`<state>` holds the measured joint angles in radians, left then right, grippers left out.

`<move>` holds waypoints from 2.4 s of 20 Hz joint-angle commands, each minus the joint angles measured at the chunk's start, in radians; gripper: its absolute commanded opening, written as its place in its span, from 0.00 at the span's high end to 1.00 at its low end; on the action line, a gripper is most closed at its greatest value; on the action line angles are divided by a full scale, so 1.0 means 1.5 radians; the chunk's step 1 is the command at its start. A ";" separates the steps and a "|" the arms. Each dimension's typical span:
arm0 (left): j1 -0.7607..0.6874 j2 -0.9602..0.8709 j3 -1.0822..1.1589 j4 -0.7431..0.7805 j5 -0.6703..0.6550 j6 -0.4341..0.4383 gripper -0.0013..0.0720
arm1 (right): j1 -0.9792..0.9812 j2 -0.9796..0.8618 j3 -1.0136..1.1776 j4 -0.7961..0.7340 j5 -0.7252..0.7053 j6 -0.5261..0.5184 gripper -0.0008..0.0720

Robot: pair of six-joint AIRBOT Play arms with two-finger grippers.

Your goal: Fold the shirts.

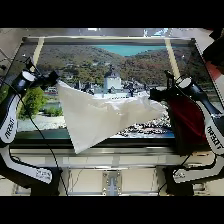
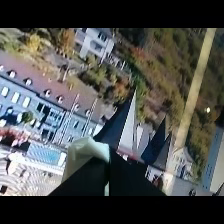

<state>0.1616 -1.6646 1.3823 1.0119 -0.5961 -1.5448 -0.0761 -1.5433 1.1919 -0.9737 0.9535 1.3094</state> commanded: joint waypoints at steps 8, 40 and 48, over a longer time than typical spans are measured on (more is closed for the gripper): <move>0.015 0.047 0.099 -0.037 -0.122 -0.013 0.29 | -0.004 -0.018 0.223 0.005 -0.072 -0.001 0.38; 0.158 0.781 -0.867 -0.120 -0.200 -0.441 0.20 | -0.152 0.025 0.296 -0.067 0.192 0.004 0.38; 0.158 0.683 -0.867 -0.208 -0.152 -0.326 0.35 | -0.152 0.025 0.296 -0.064 0.193 0.004 0.38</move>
<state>0.3985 -0.5880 0.0830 0.7597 -0.8543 -2.1143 -0.3042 -1.5063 1.6360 -1.0729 1.2419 1.3151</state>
